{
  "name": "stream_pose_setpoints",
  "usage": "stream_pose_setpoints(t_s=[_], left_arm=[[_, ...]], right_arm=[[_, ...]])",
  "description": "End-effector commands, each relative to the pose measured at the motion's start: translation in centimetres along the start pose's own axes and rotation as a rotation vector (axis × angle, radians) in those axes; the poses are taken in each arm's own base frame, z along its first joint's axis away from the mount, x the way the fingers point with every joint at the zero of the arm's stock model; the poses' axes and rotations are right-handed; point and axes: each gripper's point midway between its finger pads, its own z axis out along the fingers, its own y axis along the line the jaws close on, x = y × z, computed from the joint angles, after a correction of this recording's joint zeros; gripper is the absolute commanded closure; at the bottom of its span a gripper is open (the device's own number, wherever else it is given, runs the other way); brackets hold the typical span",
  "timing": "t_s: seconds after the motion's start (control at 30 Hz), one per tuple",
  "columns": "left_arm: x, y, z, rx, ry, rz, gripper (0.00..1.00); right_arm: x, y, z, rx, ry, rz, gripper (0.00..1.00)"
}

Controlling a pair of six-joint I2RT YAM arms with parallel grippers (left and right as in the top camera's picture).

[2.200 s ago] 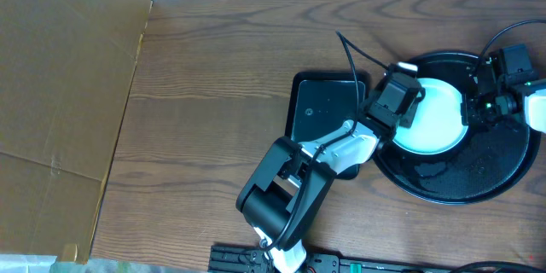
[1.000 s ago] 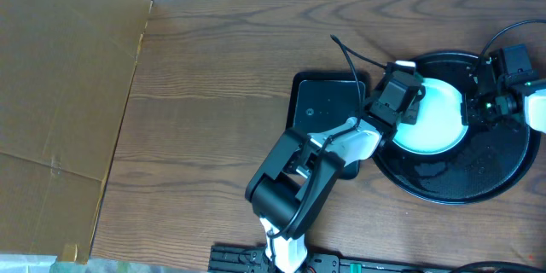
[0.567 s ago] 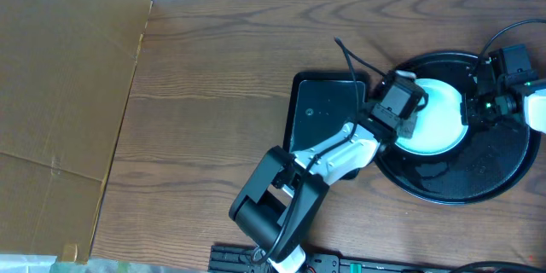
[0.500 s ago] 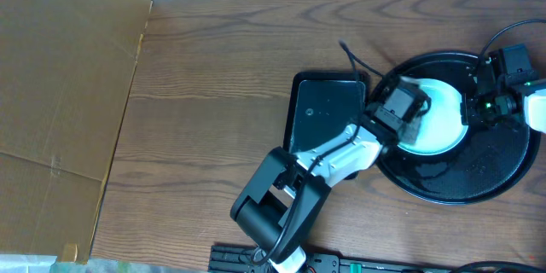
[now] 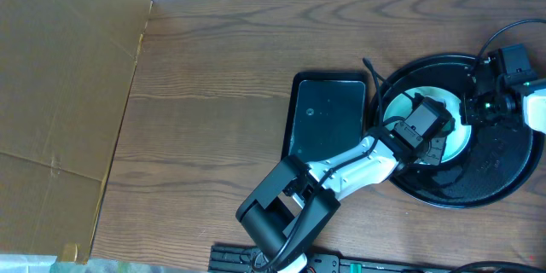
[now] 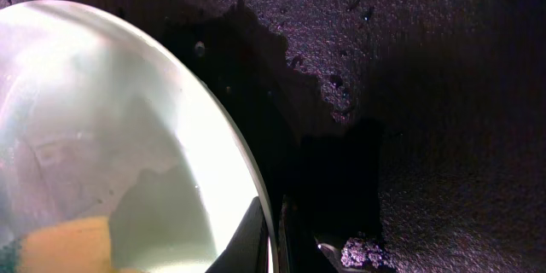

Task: Clean dirty plates on tray and stack at the side
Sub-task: 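Scrub the plate surface with the sponge in the left gripper, then return the sponge to the water tray with the left gripper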

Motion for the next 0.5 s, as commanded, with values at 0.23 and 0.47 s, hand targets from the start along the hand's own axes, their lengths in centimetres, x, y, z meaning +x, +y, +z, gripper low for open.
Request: stream_pose_setpoints(t_s=[0.23,0.47], left_arm=[[-2.7,8.7,-1.3,-0.388,-0.156,-0.045,0.93],[-7.5,10.3,-2.8,-0.429,-0.352,-0.097,0.94]], right_arm=[[2.7,-2.3,1.8,0.098,0.084,0.024,0.99],[2.7,-2.3,1.8,0.098,0.084,0.024,0.99]])
